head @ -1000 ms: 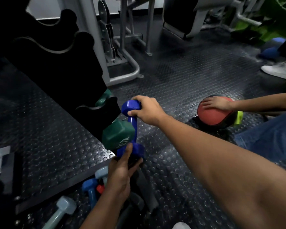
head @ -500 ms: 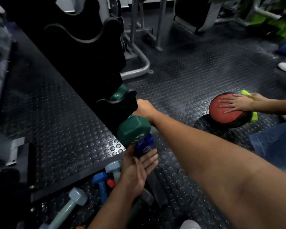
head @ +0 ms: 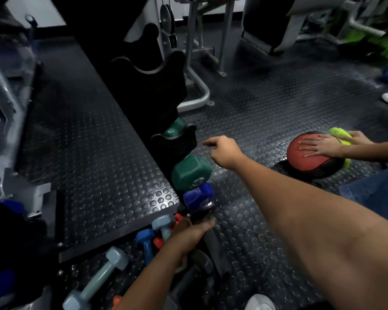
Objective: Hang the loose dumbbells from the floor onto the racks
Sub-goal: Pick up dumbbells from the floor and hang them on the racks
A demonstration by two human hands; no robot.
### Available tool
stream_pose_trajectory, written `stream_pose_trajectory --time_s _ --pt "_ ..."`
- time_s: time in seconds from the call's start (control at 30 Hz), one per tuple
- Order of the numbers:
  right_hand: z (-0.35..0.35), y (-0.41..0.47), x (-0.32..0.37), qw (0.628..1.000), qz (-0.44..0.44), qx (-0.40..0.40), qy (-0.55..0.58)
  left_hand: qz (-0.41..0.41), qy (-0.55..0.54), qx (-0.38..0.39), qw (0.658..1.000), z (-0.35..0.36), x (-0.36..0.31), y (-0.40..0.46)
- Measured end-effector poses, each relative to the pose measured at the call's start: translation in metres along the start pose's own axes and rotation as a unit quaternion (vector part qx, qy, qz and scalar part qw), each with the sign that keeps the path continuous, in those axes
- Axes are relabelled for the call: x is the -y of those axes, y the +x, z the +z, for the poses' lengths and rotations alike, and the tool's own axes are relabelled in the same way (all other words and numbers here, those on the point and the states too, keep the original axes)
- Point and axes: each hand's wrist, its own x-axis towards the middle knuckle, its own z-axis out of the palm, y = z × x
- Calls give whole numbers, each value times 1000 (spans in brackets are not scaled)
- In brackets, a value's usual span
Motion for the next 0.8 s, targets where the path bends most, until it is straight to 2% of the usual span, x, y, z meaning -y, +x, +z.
stream_pose_trajectory --time_s 0.13,0.2,0.37,0.57,0.67,0.8 --pt "-7 -19 -2 999 22 7 -47 -8 53 13 998 -8 6 -6" --pt "-5 -30 -1 997 25 7 -72 -6 67 -17 998 -16 26 9" --pt "2 -63 7 995 47 -21 -86 36 163 -62 984 -42 12 -41" --pt "15 -116 24 994 59 -54 -79 91 278 -132 947 -64 11 -72" --pt "35 -150 32 992 72 -36 -96 117 322 -174 923 -77 27 -87" --pt "62 -185 46 989 103 -2 -102 114 396 -193 890 -100 44 -109"
